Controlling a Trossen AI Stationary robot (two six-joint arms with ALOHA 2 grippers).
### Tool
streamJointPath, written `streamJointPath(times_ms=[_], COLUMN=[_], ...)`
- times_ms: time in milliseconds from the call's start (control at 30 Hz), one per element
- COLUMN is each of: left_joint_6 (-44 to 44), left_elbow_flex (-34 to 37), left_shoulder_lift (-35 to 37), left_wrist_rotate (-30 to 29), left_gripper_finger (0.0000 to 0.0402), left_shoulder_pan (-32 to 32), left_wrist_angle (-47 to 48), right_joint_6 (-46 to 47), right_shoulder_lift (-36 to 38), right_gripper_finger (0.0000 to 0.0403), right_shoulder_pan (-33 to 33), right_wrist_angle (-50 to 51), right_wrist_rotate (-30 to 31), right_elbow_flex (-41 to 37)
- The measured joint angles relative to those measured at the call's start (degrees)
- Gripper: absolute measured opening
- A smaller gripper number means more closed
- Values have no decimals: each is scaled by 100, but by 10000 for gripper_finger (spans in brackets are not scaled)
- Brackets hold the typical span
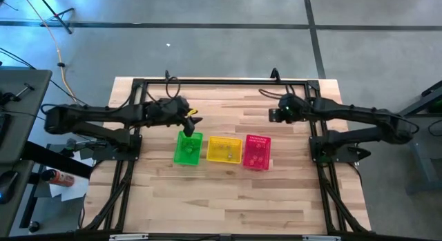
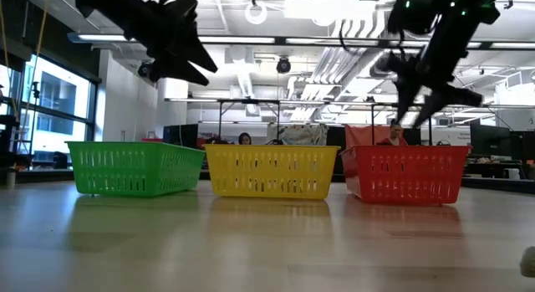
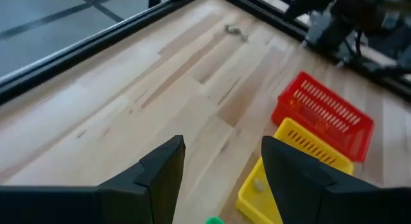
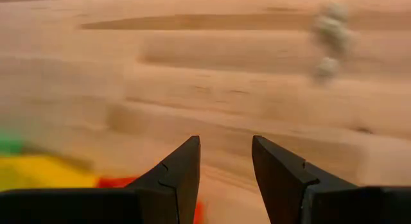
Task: Sort Halloween decoration
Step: Put the white skull toy into the yellow basket
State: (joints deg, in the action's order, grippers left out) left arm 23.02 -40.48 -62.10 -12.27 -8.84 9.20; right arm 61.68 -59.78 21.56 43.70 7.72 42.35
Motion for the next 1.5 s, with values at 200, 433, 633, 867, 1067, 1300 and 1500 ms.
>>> streamJointPath(times_ms=[200, 433, 633, 867, 1067, 1300, 1500], left_joint_6=[110, -60, -60, -64, -66, -62, -62], left_elbow_flex=[38, 36, 36, 36, 33, 32, 32], left_shoulder_lift=[28, 30, 30, 30, 30, 30, 30], left_wrist_rotate=[-108, -178, -179, -180, -180, -179, 130], left_gripper_finger=[198, 198, 198, 198, 198, 198, 198], left_shoulder_pan=[0, 0, 0, 0, 0, 0, 9], left_wrist_angle=[-215, -353, -351, -348, -334, -307, -197], right_joint_6=[-178, -596, -640, -475, -480, -784, -1249], right_shoulder_lift=[-628, -1746, -2358, -2731, -2887, -2973, -2980], right_gripper_finger=[138, 138, 138, 138, 138, 117, 38], right_shoulder_pan=[1049, 1946, 2197, 2196, 2190, 2186, 2183], right_wrist_angle=[341, 248, -485, -475, -567, -605, -631], right_wrist_rotate=[257, 258, -218, -220, -160, -74, 7], right_elbow_flex=[0, 0, 0, -4, 2, 11, 7])
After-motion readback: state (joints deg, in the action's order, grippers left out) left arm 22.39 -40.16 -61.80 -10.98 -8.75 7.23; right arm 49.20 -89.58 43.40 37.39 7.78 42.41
